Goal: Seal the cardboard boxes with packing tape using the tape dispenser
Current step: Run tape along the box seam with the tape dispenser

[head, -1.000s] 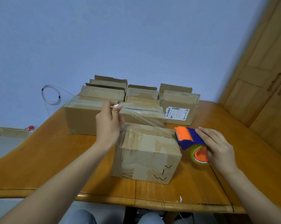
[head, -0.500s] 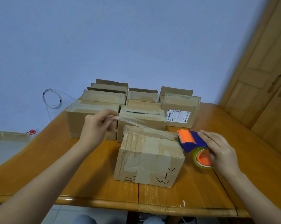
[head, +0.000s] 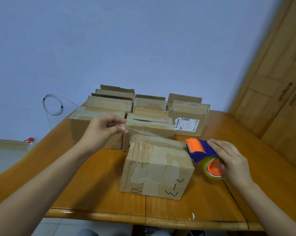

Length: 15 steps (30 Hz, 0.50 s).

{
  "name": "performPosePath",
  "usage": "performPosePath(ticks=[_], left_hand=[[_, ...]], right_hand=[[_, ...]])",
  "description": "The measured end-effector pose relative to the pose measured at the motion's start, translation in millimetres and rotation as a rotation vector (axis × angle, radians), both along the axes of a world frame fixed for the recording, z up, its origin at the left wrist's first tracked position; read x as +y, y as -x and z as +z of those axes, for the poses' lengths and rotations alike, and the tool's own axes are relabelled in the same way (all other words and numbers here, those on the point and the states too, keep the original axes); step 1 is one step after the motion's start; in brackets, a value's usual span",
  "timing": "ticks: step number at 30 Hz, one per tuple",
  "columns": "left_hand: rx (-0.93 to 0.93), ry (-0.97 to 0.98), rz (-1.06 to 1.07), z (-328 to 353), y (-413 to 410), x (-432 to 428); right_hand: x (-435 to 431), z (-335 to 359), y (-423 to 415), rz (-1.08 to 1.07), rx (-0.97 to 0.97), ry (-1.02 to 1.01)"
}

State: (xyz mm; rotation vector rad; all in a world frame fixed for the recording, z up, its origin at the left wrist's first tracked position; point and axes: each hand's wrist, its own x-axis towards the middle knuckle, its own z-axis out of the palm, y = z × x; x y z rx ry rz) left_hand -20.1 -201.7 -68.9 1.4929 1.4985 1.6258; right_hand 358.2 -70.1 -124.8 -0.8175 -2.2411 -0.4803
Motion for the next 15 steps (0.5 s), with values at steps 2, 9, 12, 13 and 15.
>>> performPosePath(ticks=[2, 9, 12, 13, 15], left_hand=[[0.049, 0.041, -0.032, 2.7, 4.7, -2.5], [-0.041, 0.102, -0.230, 7.4, 13.6, -11.1], [-0.262, 0.080, -0.173, 7.3, 4.9, -9.4], [-0.296, 0.082, -0.108, 6.8, 0.7, -7.2], [-0.320, 0.102, 0.015, 6.5, -7.5, -3.3]], right_hand=[[0.9, -0.3, -0.4, -0.006, -0.001, -0.001], [-2.1, 0.7, 0.4, -0.019, -0.016, -0.004], [-2.1, 1.0, 0.1, -0.022, -0.021, -0.001], [-1.6, 0.6, -0.6, -0.025, -0.022, 0.000], [-0.4, 0.4, -1.6, -0.031, -0.025, 0.001]])
